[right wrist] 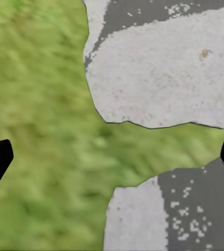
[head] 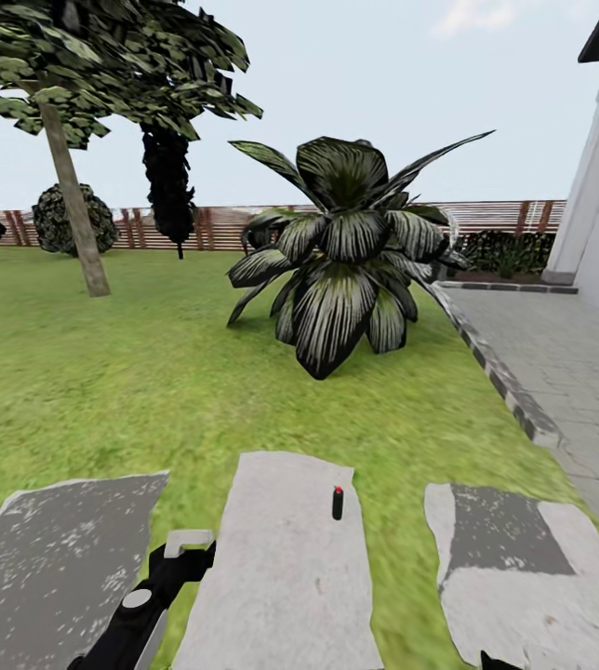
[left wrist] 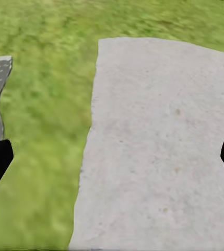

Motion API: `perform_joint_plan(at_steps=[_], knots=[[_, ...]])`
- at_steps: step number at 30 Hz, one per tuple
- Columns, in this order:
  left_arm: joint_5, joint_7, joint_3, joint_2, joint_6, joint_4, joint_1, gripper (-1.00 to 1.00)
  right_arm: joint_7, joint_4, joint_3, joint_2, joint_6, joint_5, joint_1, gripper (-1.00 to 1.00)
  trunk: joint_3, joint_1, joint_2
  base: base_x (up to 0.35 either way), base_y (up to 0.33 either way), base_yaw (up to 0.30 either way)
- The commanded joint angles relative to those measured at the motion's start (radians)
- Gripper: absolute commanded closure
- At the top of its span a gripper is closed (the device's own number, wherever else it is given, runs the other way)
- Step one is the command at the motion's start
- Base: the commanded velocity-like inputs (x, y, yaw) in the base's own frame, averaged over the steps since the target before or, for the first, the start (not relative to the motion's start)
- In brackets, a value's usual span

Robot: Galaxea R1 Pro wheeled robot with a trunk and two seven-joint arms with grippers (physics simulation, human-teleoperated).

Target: Pick up the pesticide atomizer in the garden and spray insectifuge to fully cover both potted plants in the garden.

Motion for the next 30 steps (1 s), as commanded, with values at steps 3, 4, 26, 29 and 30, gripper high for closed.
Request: perform_joint_plan(at_steps=[3, 4, 26, 29, 30], knots=[[0.000, 0.000, 0.001, 0.000, 0.006, -0.002, 0.000, -1.00, 0.002, -0.001, -0.001, 0.000, 0.005, 0.002, 0.000, -1.00, -0.001, 0.000, -0.001, 0.003, -0.222, 0.240], [0.000, 0.000, 0.001, 0.000, 0.006, -0.002, 0.000, -1.00, 0.002, -0.001, -0.001, 0.000, 0.005, 0.002, 0.000, -1.00, -0.001, 0.000, -0.001, 0.001, -0.228, 0.240], [0.000, 0.000, 0.001, 0.000, 0.006, -0.002, 0.000, -1.00, 0.002, -0.001, -0.001, 0.000, 0.005, 0.003, 0.000, -1.00, -0.001, 0.000, -0.001, 0.000, -0.305, 0.240], [0.000, 0.000, 0.001, 0.000, 0.006, -0.002, 0.000, -1.00, 0.002, -0.001, -0.001, 0.000, 0.005, 0.003, 0.000, -1.00, -0.001, 0.000, -0.001, 0.000, -0.317, 0.240], [0.000, 0.000, 0.001, 0.000, 0.006, -0.002, 0.000, -1.00, 0.002, -0.001, -0.001, 0.000, 0.005, 0.003, 0.000, -1.00, -0.001, 0.000, -0.001, 0.000, -0.317, 0.240]])
